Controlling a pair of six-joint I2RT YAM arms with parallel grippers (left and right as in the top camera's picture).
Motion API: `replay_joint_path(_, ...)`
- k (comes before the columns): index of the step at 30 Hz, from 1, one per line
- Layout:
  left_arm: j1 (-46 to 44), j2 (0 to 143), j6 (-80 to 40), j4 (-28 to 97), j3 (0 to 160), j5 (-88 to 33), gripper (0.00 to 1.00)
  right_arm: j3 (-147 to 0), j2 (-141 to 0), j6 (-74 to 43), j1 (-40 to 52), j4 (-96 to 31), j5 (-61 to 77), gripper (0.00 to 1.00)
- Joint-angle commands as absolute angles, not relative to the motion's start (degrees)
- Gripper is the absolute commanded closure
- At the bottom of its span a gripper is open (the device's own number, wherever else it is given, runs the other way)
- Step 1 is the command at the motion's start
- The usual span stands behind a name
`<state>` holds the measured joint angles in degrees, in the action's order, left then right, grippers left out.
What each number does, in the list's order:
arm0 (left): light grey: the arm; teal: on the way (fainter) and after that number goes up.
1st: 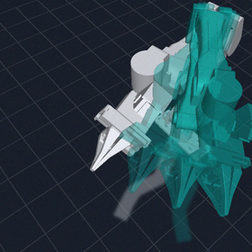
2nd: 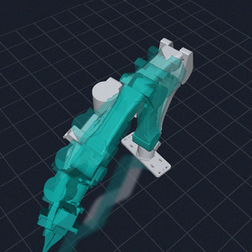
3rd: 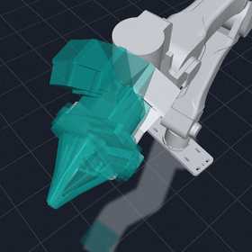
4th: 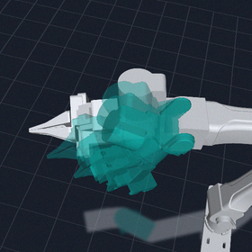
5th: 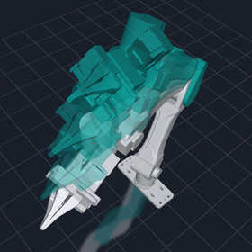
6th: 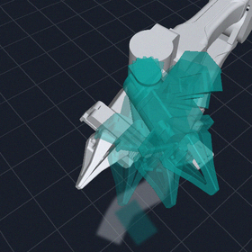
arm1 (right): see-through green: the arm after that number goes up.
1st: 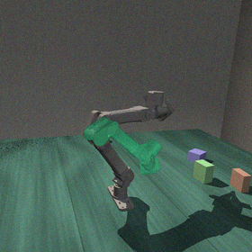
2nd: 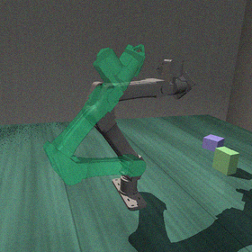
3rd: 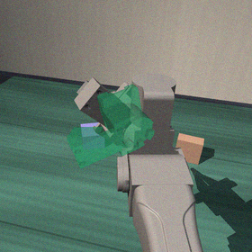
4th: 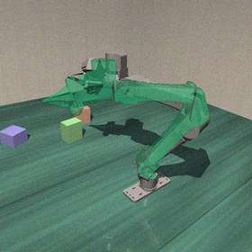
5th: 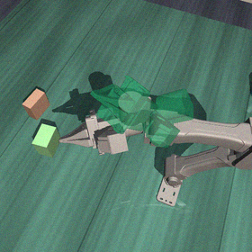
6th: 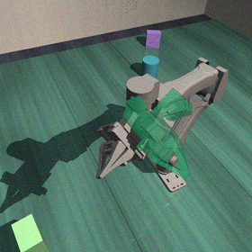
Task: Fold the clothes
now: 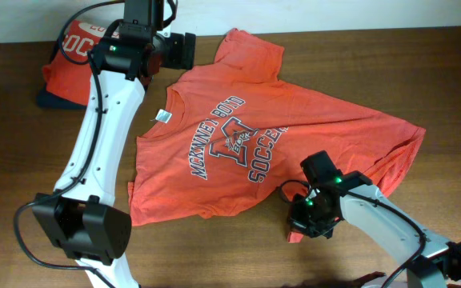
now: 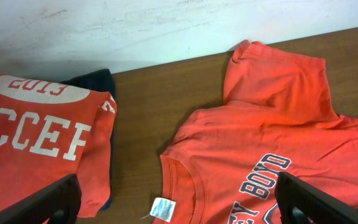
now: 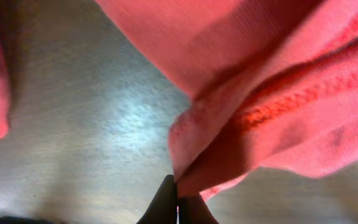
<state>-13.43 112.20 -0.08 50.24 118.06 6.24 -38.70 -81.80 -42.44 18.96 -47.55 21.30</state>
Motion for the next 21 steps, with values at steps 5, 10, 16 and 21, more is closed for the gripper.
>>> replay_joint_path(5,-13.3,112.5,-0.7,50.3,118.0,6.3,0.01,-46.6,-80.7,-36.7,19.5,-60.6,20.1,0.96)
replay_joint_path(10,-13.3,112.5,-0.7,50.2,118.0,6.3,0.01,-51.1,-79.3,-35.7,19.5,-67.9,16.8,0.96)
replay_joint_path(16,-13.3,112.5,-0.6,50.2,118.0,6.3,0.01,-50.9,-79.1,-35.8,19.5,-73.9,11.2,0.96)
replay_joint_path(21,-13.3,112.5,-0.7,50.2,118.0,6.3,0.01,-50.9,-79.1,-36.3,19.0,-77.6,6.5,0.96)
